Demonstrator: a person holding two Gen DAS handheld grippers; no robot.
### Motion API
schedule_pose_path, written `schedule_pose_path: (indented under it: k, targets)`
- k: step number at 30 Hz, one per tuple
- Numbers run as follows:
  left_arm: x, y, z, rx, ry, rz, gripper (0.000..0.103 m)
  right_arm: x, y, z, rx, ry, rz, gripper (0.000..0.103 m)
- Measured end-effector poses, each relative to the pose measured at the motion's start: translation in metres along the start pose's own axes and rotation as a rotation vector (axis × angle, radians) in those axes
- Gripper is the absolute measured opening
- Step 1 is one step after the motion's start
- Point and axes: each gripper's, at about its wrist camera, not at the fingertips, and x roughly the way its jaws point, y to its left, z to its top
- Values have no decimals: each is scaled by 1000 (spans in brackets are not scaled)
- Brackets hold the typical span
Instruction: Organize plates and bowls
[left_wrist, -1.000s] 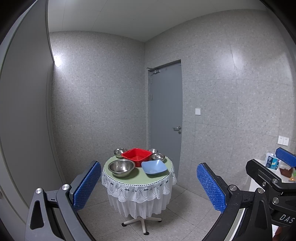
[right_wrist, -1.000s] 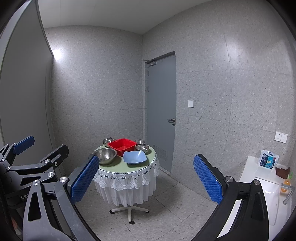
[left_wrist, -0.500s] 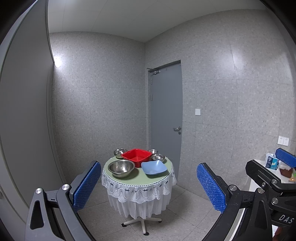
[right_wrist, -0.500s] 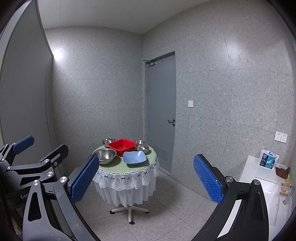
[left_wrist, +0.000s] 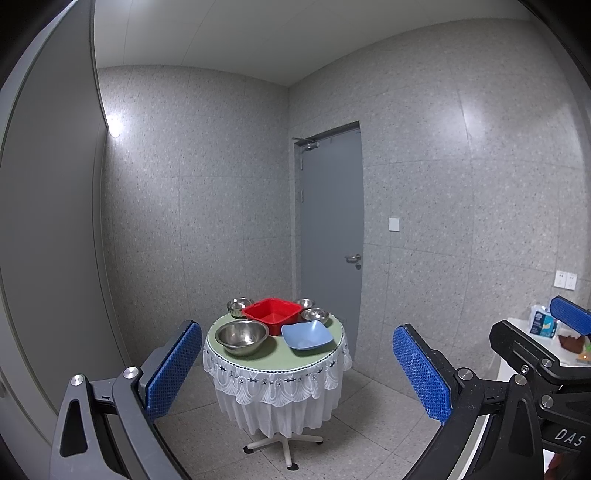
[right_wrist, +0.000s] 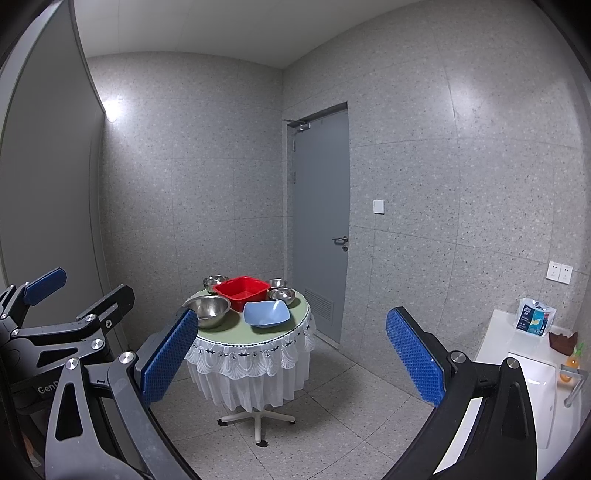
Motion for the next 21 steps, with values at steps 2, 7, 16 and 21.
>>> schedule_pose_path:
  k: [2,7,16,21]
  targets:
    - [0,0,0,1,1,0,102,0,0,0,-1,0,0,103]
    - [-1,0,-1,1,0,-1,102,-1,-1,0,0,-1,-1,103]
    - [-1,-1,-1,1,-1,-2,102,-3,-2,-1,1,-2,-2,103]
    - [-1,-1,-2,1,-1,-1,102,-3,-6,0,4,0,0,103]
